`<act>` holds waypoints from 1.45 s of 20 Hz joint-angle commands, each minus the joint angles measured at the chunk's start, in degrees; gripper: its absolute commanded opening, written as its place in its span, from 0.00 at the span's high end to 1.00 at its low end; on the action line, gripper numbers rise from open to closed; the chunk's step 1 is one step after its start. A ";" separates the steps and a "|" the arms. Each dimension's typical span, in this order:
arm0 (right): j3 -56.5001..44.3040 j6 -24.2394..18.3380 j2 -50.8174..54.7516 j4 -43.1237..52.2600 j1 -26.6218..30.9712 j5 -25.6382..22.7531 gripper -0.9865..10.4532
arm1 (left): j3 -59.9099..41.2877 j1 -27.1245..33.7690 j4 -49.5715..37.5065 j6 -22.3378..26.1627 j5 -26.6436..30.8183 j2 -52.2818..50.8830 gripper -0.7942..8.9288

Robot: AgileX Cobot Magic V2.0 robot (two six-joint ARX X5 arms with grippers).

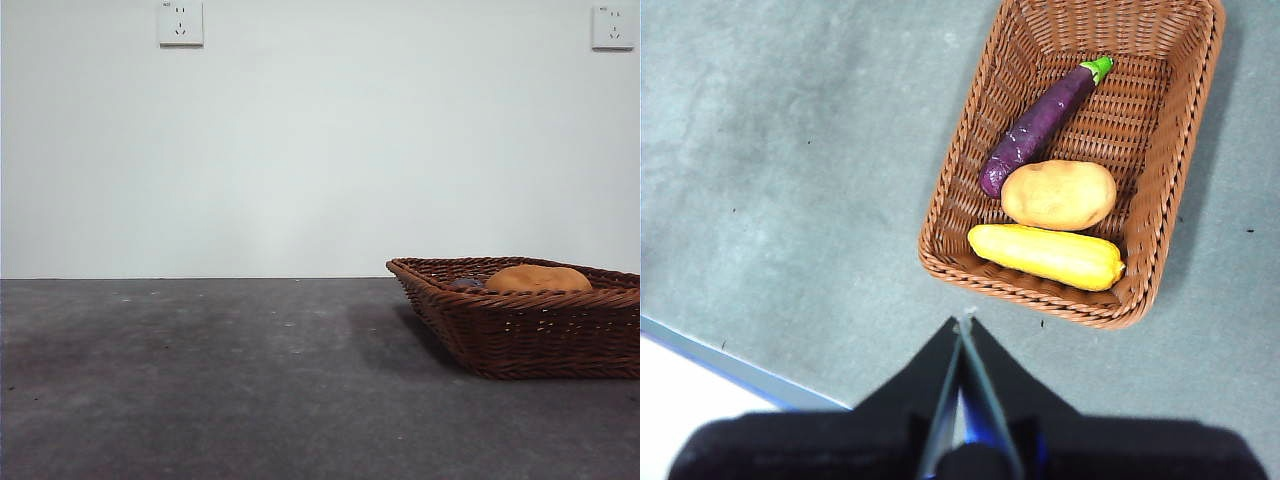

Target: Help me put the vegetables on the table into the basket

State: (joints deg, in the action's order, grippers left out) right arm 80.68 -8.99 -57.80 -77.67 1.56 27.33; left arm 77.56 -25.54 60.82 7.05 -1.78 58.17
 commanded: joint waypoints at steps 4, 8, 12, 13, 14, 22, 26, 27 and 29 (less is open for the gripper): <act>0.07 -0.26 -1.84 -1.16 -0.09 -2.43 0.91 | -0.22 0.17 -0.31 0.50 -0.13 0.00 0.92; 0.07 -0.26 -3.89 -1.16 -0.09 -4.57 0.91 | -0.22 0.17 -0.28 0.50 -0.13 0.02 0.92; 0.07 -0.26 -6.05 -1.16 -0.09 -7.02 0.91 | -0.22 0.17 -1.95 0.68 0.07 0.00 0.92; 0.07 -0.26 -6.60 -1.16 -0.09 -7.15 0.91 | -0.22 0.20 -2.58 1.57 0.48 0.00 0.92; 0.07 -0.26 -7.21 -1.16 -0.09 -7.48 0.91 | -0.22 0.17 -3.39 1.60 0.42 0.00 0.92; 0.09 -0.26 -10.80 -1.05 -0.09 -8.20 0.91 | -0.24 5.20 -16.09 5.60 4.26 -3.43 0.92; 0.09 -0.26 -11.37 2.29 -0.09 -9.73 0.91 | -1.90 17.09 -20.76 6.27 -3.19 -10.51 0.92; 0.09 -0.26 -11.37 3.67 -0.09 -10.01 0.91 | -3.93 19.71 -23.06 6.29 -4.66 -12.79 0.92; 0.09 -0.26 -11.37 7.15 -0.09 -10.03 0.91 | -11.65 24.48 -30.51 6.54 -4.39 -18.62 0.92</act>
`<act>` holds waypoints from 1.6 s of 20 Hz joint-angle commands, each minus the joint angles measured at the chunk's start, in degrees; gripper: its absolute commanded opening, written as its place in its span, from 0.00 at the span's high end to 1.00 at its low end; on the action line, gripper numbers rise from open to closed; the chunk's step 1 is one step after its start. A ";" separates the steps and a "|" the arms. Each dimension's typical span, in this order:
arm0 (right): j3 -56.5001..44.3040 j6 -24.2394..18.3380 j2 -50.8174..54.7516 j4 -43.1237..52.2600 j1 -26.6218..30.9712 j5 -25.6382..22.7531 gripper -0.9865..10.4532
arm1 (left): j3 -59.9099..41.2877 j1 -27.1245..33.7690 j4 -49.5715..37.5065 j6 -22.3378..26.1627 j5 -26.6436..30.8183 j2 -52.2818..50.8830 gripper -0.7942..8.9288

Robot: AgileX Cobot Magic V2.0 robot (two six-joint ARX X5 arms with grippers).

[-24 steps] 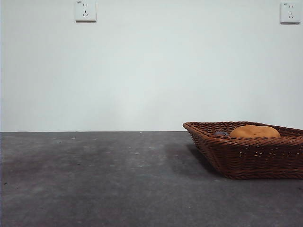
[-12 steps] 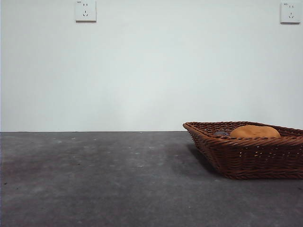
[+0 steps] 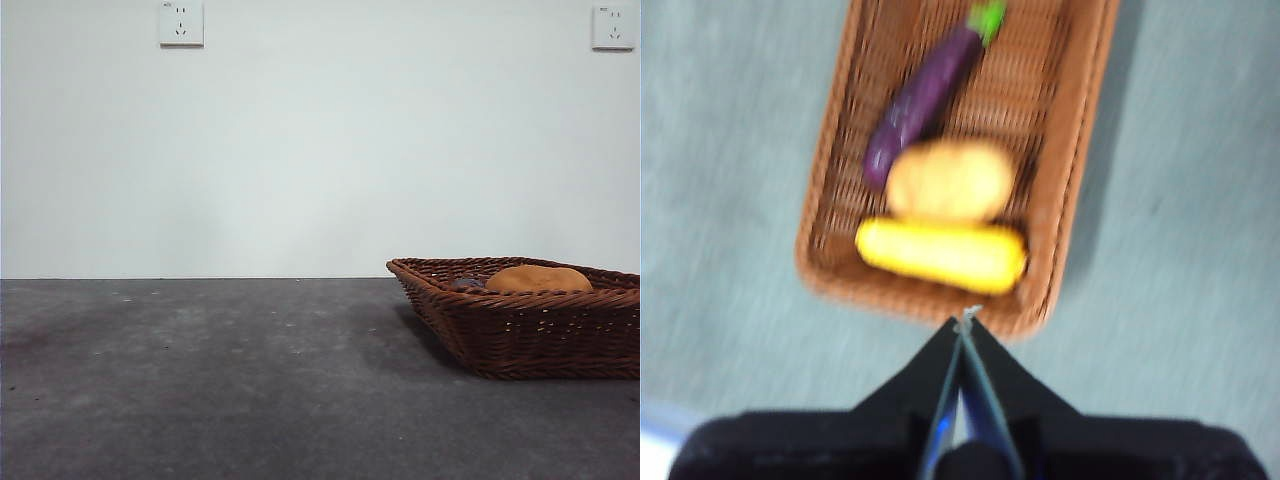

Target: Help me put the vegetables on the table into the basket

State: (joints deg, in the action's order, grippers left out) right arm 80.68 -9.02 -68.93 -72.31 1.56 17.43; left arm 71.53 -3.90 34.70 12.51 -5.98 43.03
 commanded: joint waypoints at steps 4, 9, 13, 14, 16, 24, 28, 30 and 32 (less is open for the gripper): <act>0.09 -0.24 -0.24 8.72 -0.09 -0.13 0.91 | -28.24 8.00 -21.44 1.07 -0.04 -16.48 0.92; 0.09 -0.24 -0.24 14.64 -0.09 -0.13 0.91 | -51.74 8.24 -31.32 0.00 0.00 -28.00 0.92; 0.09 -0.24 -0.24 15.72 -0.09 -0.13 0.91 | -62.66 8.24 -33.20 -3.93 1.11 -33.66 0.92; 0.09 -0.24 -0.24 15.72 -0.09 -0.13 0.91 | -64.85 8.24 -32.98 -5.27 1.73 -35.15 0.92; 0.09 -0.24 -0.24 15.72 -0.09 -0.13 0.91 | -68.11 8.24 -33.00 -6.14 1.73 -37.70 0.92; 0.09 -0.24 -0.24 15.63 -0.09 -0.15 0.91 | -71.08 8.24 -25.51 -9.97 1.20 -42.82 0.92; 0.09 -0.24 -0.24 15.72 -0.09 -0.15 0.91 | -71.08 8.24 -25.40 -10.45 1.07 -42.69 0.92; 0.09 -0.24 -0.24 15.69 -0.09 -0.15 0.91 | -71.08 8.24 -25.40 -10.45 1.05 -42.47 0.92; 0.09 -0.24 -0.24 15.69 -0.09 -0.15 0.91 | -71.08 8.24 -25.40 -10.45 1.05 -42.34 0.92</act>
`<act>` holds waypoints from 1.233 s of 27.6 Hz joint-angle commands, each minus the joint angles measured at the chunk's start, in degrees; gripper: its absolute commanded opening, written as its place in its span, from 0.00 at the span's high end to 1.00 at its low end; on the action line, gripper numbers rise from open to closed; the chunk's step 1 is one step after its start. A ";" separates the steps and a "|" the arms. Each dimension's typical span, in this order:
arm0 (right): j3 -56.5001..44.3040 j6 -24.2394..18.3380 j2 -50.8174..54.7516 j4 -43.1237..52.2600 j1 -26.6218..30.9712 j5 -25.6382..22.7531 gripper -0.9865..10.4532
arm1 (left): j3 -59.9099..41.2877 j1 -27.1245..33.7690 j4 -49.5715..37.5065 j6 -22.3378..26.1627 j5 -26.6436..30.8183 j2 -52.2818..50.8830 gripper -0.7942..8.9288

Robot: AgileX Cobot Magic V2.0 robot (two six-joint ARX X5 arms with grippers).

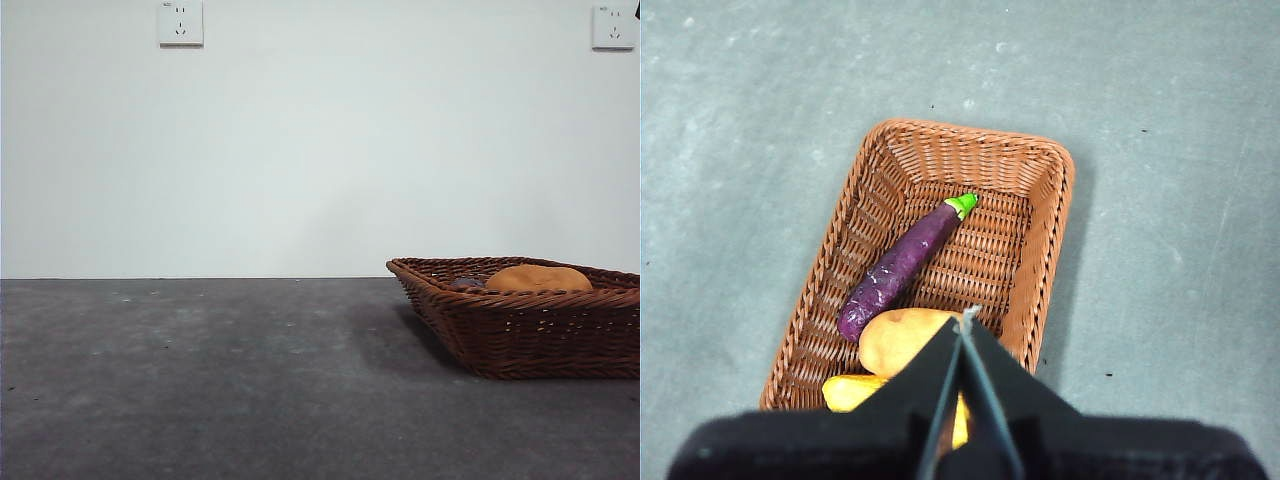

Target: Help me put the vegetables on the table into the basket

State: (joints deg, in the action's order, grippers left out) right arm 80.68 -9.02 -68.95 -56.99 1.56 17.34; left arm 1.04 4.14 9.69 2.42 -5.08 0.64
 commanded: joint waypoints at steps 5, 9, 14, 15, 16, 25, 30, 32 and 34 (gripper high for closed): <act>0.09 -0.24 -0.22 0.37 -0.09 -0.07 0.91 | -0.59 0.20 -0.39 -0.35 0.15 0.50 0.92; 0.09 -0.79 0.92 0.44 -0.07 -1.99 0.91 | -0.59 0.20 -0.39 -0.35 0.17 0.50 0.92; -1.40 2.12 12.33 3.82 -0.04 -5.18 0.91 | -0.59 0.20 -0.39 -0.35 0.17 0.50 0.92; -2.93 2.95 15.32 6.67 -0.04 -5.22 0.91 | -0.59 0.20 -0.39 -0.35 0.15 0.50 0.92; -5.29 3.04 18.99 9.44 -0.04 -5.22 0.91 | -0.59 0.20 -0.39 -0.35 0.15 0.50 0.92; -38.82 4.98 45.55 24.68 -0.02 -8.00 0.91 | -0.59 0.20 -0.39 -0.37 0.15 0.50 0.92; -54.18 11.37 53.37 35.17 -0.02 -9.31 0.91 | -0.59 0.20 -0.39 -0.35 0.15 0.50 0.92; -59.23 13.64 55.95 37.66 -0.04 -9.49 0.91 | -0.59 0.20 -0.39 -0.37 0.15 0.50 0.92; -63.82 15.30 58.42 38.91 -0.04 -9.53 0.91 | -0.59 0.20 -0.39 -0.37 0.15 0.50 0.92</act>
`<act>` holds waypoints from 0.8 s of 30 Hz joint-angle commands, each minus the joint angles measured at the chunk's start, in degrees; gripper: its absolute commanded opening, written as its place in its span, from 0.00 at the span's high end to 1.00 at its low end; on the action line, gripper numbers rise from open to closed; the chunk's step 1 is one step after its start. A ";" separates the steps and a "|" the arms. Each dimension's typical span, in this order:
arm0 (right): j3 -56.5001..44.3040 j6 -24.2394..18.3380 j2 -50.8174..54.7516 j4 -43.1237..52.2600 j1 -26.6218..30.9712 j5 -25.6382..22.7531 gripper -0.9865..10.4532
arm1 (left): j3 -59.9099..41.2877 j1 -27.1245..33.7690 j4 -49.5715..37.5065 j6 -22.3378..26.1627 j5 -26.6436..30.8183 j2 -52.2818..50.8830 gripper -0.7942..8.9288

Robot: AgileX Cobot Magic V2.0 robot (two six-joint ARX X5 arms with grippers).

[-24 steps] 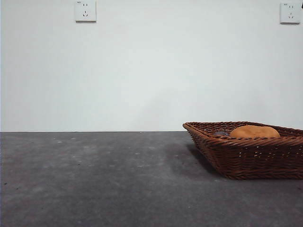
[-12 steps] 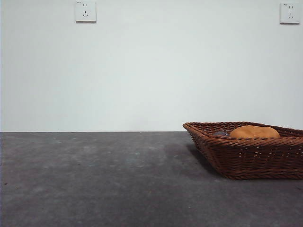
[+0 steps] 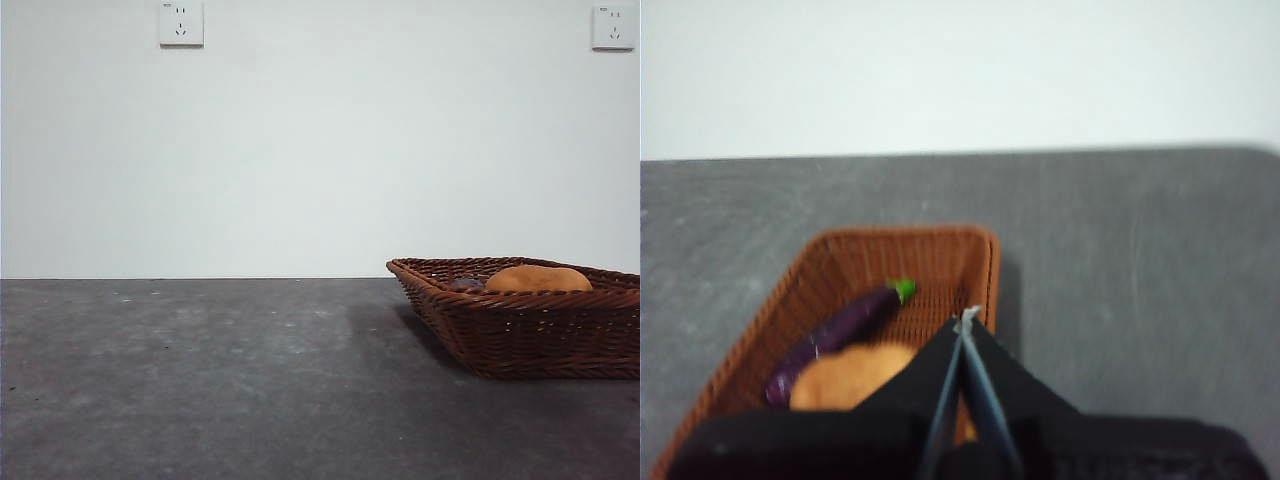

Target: Help me put the vegetables on the table into the basket

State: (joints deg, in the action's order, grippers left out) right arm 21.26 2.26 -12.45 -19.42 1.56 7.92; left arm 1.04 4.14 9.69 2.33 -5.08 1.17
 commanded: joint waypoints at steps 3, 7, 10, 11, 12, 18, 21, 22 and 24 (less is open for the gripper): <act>-9.75 4.22 4.96 2.38 -0.04 -0.04 0.91 | -0.59 0.20 -0.39 -0.26 0.15 -0.02 0.92; -14.84 4.20 8.52 2.58 -0.07 -0.04 0.91 | -0.59 0.20 -0.39 -0.26 0.15 -0.02 0.92; -17.51 4.17 10.60 2.67 -0.07 -0.02 0.91 | -0.59 0.20 -0.39 -0.26 0.15 -0.02 0.92; -18.29 4.17 11.23 2.78 -0.07 0.02 0.91 | -0.59 0.20 -0.39 -0.26 0.15 -0.02 0.92; -18.23 4.13 11.41 3.13 -0.11 -0.02 0.91 | -0.59 0.20 -0.39 -0.28 0.15 0.00 0.92; -18.32 4.09 12.00 3.13 -0.11 0.00 0.91 | -0.59 0.20 -0.39 -0.26 0.15 0.24 0.92; -18.32 4.13 12.00 3.10 -0.11 -0.04 0.91 | -0.59 0.20 -0.39 -0.26 0.15 0.44 0.92; -18.32 4.13 12.00 3.10 -0.11 -0.04 0.91 | -0.59 0.20 -0.39 -0.26 0.15 0.50 0.92; -18.32 4.13 12.00 3.08 -0.11 -0.04 0.91 | -0.59 0.20 -0.39 -0.26 0.15 0.66 0.92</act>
State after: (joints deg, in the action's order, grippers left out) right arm 3.40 5.82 -0.60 -16.71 1.56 7.90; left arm 1.04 4.14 9.69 2.33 -5.08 1.78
